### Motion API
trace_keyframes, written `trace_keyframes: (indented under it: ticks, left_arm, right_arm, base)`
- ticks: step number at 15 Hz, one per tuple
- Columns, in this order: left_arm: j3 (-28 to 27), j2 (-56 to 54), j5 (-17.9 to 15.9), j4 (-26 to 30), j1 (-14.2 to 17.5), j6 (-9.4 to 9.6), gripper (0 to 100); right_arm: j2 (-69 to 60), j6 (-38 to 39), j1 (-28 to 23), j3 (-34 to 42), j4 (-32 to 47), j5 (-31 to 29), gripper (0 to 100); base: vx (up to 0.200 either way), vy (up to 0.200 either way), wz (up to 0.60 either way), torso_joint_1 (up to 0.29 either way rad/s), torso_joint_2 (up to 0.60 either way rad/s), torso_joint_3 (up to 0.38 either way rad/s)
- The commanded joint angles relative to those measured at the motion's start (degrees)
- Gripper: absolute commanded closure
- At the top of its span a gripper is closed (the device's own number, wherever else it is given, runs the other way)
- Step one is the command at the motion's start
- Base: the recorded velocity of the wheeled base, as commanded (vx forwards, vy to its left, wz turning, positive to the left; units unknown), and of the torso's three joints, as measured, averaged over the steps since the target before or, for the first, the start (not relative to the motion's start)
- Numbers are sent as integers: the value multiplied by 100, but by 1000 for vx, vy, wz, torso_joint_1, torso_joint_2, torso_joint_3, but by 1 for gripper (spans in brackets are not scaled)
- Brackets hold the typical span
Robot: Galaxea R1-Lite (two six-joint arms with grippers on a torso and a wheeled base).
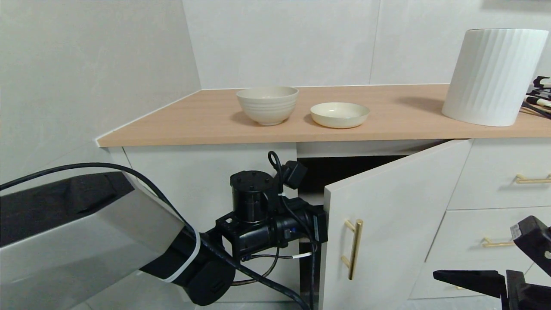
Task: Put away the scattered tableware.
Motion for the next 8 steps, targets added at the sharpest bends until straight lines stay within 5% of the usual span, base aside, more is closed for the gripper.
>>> trace_keyframes:
  ticks: [1,4,8]
  left_arm:
    - [44,-73,-3,5,-24,-12,100]
    - [53,-55,-3,5,-68,-12,100]
    - [-299,94,-3,137,-165,-12,100]
  right_arm:
    - [-27,-1,9,12,-2,6,0]
    - [-27,-18,18,20,-2,6,0]
    - [-44,-18,97,64,-2,6,0]
  base:
    - [-200,0,0,7,7,2]
    - [-200,0,0,9,2,-6]
    - [0,0,0,0,0,0]
